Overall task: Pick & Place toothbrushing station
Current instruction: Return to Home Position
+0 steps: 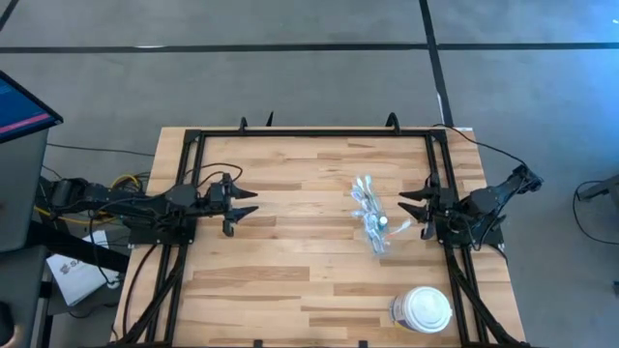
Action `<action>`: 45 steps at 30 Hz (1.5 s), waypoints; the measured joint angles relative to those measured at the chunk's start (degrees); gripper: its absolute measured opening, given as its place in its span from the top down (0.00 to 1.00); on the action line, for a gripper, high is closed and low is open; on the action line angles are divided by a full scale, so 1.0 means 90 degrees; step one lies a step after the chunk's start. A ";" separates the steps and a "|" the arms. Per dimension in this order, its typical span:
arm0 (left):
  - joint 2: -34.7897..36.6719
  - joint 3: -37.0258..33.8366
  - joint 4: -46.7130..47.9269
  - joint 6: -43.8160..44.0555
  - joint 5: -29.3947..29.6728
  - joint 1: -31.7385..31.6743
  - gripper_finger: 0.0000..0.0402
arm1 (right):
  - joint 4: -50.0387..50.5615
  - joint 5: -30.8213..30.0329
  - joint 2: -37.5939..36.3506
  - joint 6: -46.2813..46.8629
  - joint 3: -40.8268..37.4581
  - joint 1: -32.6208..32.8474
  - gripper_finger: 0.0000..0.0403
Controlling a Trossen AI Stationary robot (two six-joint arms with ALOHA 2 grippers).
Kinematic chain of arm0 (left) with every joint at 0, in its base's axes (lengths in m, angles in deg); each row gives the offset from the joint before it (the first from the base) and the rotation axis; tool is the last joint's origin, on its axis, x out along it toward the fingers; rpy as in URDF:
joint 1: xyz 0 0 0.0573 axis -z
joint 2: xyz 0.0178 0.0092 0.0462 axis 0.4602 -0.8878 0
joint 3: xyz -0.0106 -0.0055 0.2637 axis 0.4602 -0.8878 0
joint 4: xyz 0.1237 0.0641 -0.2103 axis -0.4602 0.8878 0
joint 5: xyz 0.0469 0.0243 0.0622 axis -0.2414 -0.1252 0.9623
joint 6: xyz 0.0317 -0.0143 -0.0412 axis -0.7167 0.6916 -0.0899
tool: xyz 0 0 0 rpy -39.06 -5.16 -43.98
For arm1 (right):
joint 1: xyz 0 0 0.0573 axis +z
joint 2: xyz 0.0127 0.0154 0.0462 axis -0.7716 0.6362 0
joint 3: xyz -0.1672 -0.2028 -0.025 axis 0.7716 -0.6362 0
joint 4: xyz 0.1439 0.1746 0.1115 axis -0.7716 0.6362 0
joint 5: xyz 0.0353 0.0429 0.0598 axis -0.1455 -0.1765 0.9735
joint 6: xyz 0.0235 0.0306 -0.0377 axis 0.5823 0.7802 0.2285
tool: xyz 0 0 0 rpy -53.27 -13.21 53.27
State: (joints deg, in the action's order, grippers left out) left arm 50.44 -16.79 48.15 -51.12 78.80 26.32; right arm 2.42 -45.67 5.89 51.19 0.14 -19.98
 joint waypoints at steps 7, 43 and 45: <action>-0.0039 0.0000 0.0036 -0.0003 0.0000 0.0000 0.55 | -0.1936 0.0131 -0.0028 -0.1041 -0.0717 -0.0130 0.69; -0.0031 -0.0002 0.0078 0.0045 -0.0886 -0.0809 0.55 | -0.0842 0.2444 -0.0037 0.0103 -0.0747 -0.2620 0.69; -0.0031 -0.0002 0.0078 0.0045 -0.0886 -0.0806 0.55 | -0.0836 0.2447 -0.0037 0.0164 -0.0749 -0.2620 0.69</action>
State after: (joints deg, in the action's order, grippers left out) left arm 50.16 -16.81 48.85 -50.71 70.83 19.06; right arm -5.10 -23.65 5.55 52.66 -6.60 -43.55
